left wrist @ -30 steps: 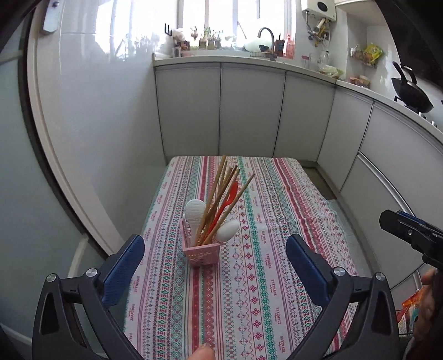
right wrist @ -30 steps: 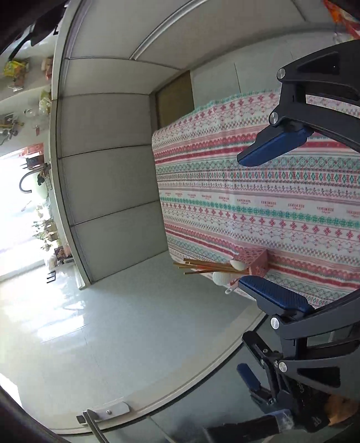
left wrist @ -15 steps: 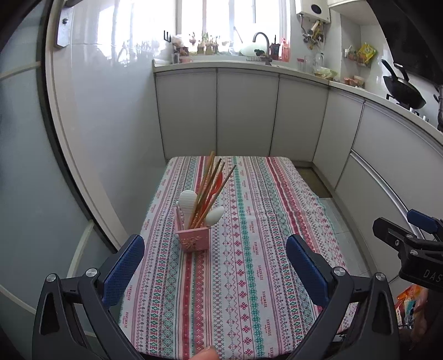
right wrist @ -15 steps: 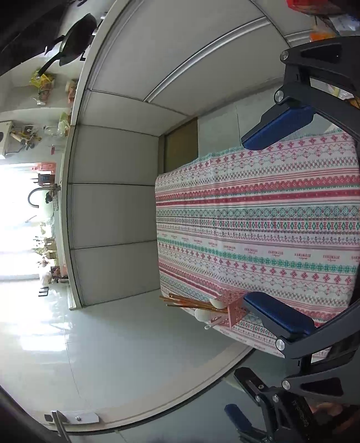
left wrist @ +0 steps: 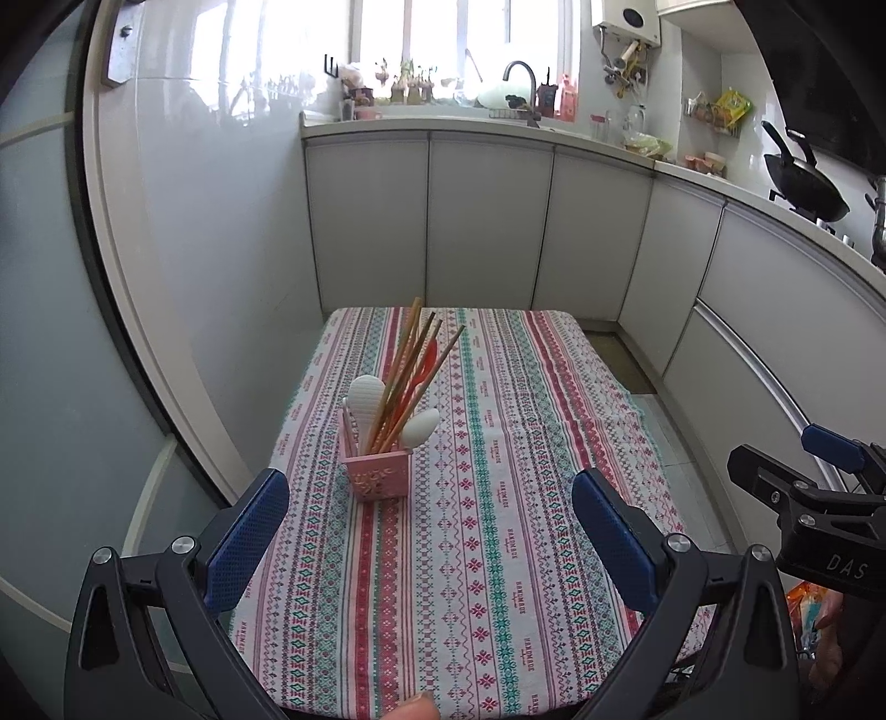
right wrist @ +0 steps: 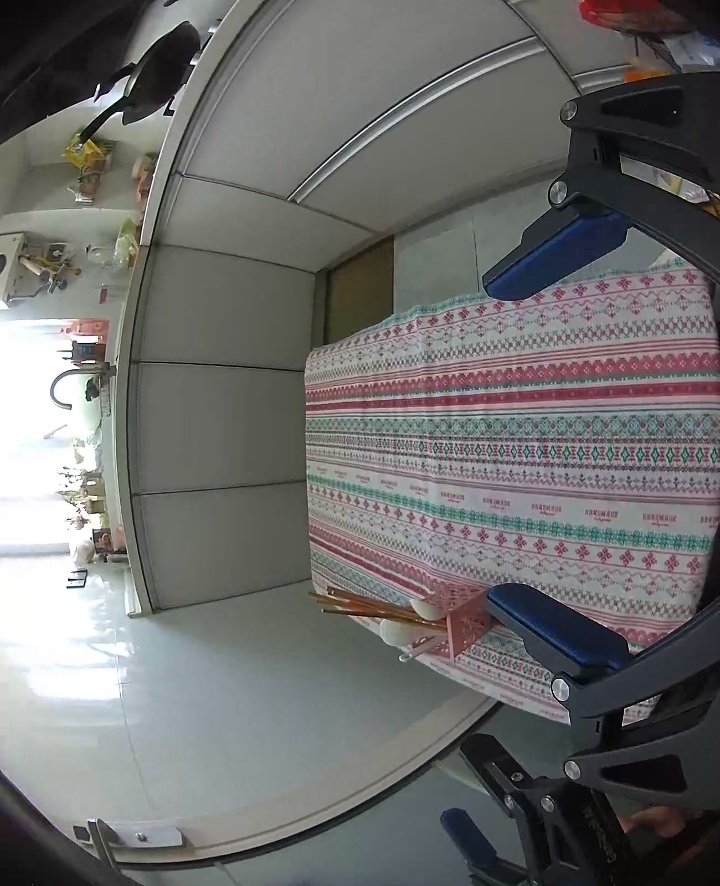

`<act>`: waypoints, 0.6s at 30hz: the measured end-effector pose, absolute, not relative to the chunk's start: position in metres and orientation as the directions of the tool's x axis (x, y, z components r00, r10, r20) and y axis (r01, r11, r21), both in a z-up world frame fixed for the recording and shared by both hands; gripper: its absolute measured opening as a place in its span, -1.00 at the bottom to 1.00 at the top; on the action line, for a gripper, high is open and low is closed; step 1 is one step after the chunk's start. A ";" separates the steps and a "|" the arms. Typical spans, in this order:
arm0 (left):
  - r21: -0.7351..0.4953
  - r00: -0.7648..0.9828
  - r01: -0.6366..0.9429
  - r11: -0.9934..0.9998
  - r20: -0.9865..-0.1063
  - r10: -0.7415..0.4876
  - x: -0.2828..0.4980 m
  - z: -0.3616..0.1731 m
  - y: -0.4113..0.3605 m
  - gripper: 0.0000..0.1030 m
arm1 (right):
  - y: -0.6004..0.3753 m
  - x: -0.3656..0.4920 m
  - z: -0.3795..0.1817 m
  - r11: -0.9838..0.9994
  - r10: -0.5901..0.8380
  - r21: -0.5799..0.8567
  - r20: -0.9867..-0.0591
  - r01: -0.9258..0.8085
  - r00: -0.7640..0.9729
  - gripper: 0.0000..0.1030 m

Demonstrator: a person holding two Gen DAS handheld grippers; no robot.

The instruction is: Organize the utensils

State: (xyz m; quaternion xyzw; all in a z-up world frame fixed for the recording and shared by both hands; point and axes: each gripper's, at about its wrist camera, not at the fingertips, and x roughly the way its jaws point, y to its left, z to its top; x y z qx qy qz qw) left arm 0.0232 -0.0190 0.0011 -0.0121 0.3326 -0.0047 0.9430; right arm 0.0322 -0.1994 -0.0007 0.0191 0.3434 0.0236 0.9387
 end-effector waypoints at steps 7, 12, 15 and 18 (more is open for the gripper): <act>-0.029 0.776 0.005 1.000 -0.631 -0.023 0.024 0.000 -0.019 1.00 | -0.198 0.031 0.002 0.998 0.067 0.055 -0.642 -0.042 0.764 1.00; -0.029 0.775 0.007 1.000 -0.631 -0.023 0.025 -0.001 -0.018 1.00 | -0.196 0.031 0.001 0.997 0.079 0.062 -0.649 -0.050 0.756 1.00; -0.029 0.776 0.007 1.000 -0.630 -0.024 0.025 -0.001 -0.018 1.00 | -0.195 0.030 0.002 0.997 0.080 0.061 -0.649 -0.053 0.757 1.00; -0.030 0.776 0.007 1.000 -0.631 -0.024 0.025 -0.001 -0.018 1.00 | -0.196 0.031 0.002 0.997 0.082 0.063 -0.648 -0.053 0.757 1.00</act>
